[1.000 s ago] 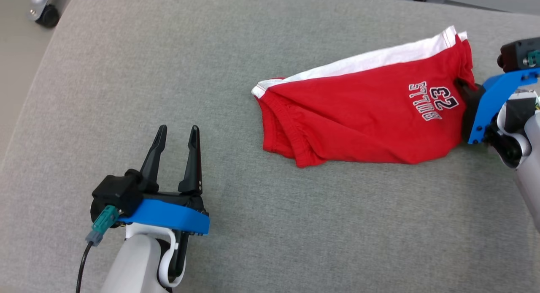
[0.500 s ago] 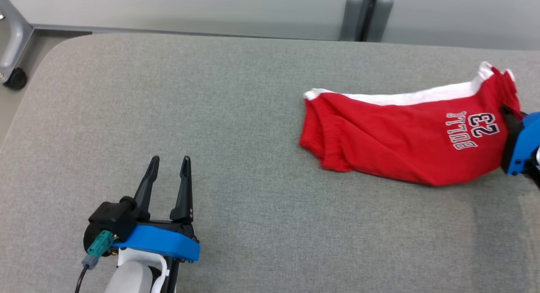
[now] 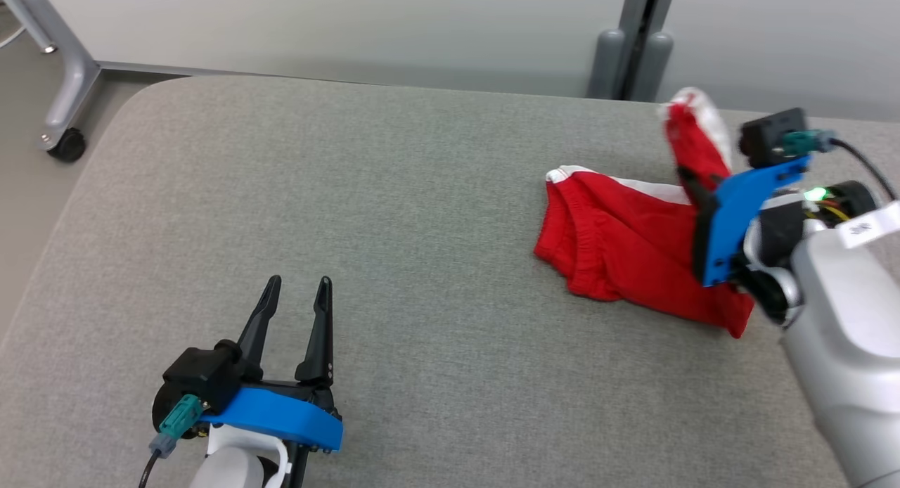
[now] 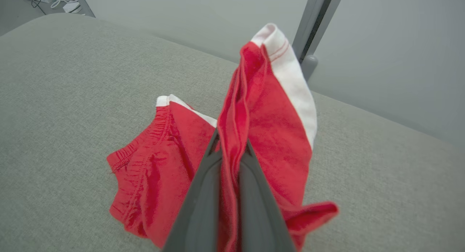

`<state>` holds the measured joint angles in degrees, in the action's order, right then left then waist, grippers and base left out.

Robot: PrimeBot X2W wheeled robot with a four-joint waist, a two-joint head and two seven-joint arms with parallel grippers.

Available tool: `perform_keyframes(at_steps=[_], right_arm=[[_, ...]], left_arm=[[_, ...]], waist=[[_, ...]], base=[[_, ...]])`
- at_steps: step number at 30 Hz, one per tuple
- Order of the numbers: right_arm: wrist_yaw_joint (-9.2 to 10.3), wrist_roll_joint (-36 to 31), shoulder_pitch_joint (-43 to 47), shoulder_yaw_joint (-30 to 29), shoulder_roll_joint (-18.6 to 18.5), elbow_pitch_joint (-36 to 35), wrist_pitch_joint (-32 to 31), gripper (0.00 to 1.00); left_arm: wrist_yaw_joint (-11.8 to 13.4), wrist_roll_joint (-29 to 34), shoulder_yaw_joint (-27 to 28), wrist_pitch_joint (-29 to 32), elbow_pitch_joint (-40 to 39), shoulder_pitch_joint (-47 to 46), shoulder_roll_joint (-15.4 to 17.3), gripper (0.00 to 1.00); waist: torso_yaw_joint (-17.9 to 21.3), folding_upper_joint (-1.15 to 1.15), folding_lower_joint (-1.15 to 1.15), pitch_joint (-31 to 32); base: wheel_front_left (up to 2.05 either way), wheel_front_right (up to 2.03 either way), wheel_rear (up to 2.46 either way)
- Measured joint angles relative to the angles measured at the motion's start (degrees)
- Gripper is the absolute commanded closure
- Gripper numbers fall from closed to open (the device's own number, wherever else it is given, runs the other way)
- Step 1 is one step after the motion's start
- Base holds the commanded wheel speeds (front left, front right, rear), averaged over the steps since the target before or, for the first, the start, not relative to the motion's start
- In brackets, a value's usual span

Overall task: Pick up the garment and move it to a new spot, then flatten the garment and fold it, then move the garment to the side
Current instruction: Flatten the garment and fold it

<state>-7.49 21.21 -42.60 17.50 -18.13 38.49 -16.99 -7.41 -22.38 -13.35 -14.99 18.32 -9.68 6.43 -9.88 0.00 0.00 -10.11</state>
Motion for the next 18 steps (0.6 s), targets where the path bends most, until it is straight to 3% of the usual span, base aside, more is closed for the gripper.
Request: perform_keyframes(at_steps=[9,10,11,18], right_arm=[[0.00,-3.5,0.1,0.4,8.6,1.5,-4.2,1.00],[0.00,-3.7,0.0,0.1,9.1,2.1,-4.0,0.60],[0.00,-4.0,0.0,-0.1,9.6,2.8,-3.5,0.00],[0.00,1.1,-0.4,-0.7,11.4,0.5,1.5,0.00]], left_arm=[[0.0,-0.4,-2.1,0.0,0.0,-1.1,-1.4,0.00],[0.0,-0.4,-2.3,0.0,0.1,-1.1,-1.4,0.00],[0.0,-0.4,-2.3,0.0,0.1,-1.2,-1.4,0.00],[0.0,-0.7,-1.5,0.0,0.5,-1.3,-1.4,0.00]], waist=[[-3.9,0.00,0.00,-1.6],[-4.3,0.00,0.00,-1.9],[-4.7,0.00,0.00,-2.1],[-4.9,0.00,0.01,-1.9]], base=[[0.00,0.00,0.00],[0.00,0.00,0.00],[0.00,0.00,0.00],[0.00,0.00,0.00]])
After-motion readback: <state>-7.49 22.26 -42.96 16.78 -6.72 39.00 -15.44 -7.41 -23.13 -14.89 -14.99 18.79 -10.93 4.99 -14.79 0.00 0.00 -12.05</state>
